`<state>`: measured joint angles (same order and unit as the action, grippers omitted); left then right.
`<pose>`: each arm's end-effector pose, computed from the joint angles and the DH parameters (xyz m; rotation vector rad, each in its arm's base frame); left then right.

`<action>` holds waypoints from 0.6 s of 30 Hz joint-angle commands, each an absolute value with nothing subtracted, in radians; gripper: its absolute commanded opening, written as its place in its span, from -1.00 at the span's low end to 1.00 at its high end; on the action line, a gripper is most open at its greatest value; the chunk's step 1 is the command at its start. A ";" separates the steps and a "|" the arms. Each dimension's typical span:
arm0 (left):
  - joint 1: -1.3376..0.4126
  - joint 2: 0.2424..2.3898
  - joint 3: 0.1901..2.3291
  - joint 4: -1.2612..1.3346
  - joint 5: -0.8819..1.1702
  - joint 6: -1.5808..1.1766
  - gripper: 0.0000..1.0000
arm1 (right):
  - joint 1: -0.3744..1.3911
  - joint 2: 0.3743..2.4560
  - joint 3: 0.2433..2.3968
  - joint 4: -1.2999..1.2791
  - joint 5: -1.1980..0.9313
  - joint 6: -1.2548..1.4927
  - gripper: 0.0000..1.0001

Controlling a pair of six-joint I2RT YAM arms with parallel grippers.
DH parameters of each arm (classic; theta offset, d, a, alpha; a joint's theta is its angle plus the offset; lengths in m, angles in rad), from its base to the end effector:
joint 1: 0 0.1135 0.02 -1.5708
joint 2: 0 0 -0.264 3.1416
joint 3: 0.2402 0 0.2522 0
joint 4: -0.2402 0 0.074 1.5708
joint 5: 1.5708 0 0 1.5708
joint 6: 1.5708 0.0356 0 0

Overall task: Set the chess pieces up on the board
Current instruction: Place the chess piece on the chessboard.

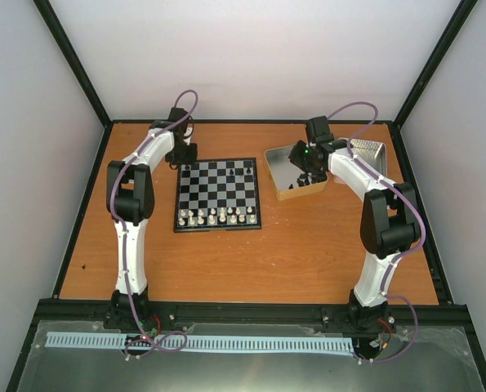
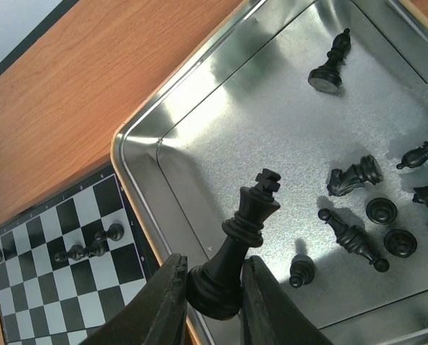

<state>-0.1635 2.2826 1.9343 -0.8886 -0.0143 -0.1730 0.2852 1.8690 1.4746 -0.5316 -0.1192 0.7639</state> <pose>0.4728 -0.0775 0.1826 -0.0167 2.8094 -0.0595 0.3946 0.1201 0.2397 0.5625 2.5224 0.5657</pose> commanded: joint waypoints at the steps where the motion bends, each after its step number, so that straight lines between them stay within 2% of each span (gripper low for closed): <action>1: -0.158 2.277 2.018 -0.910 -0.018 -0.175 -0.26 | 0.292 1.854 1.497 -0.538 -0.094 0.752 -0.61; 10: -0.158 2.149 1.996 -0.870 0.007 -0.156 -0.04 | 0.300 1.830 1.535 -0.503 -0.145 0.632 -0.63; 18: -0.158 1.902 1.873 -0.636 0.455 -0.163 0.25 | 0.322 1.759 1.537 -0.308 -0.563 0.366 -0.61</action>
<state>-0.1635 2.0304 1.9053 -0.7925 0.1902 -0.1558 0.3004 1.8305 1.5066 -0.4278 -0.3321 0.5255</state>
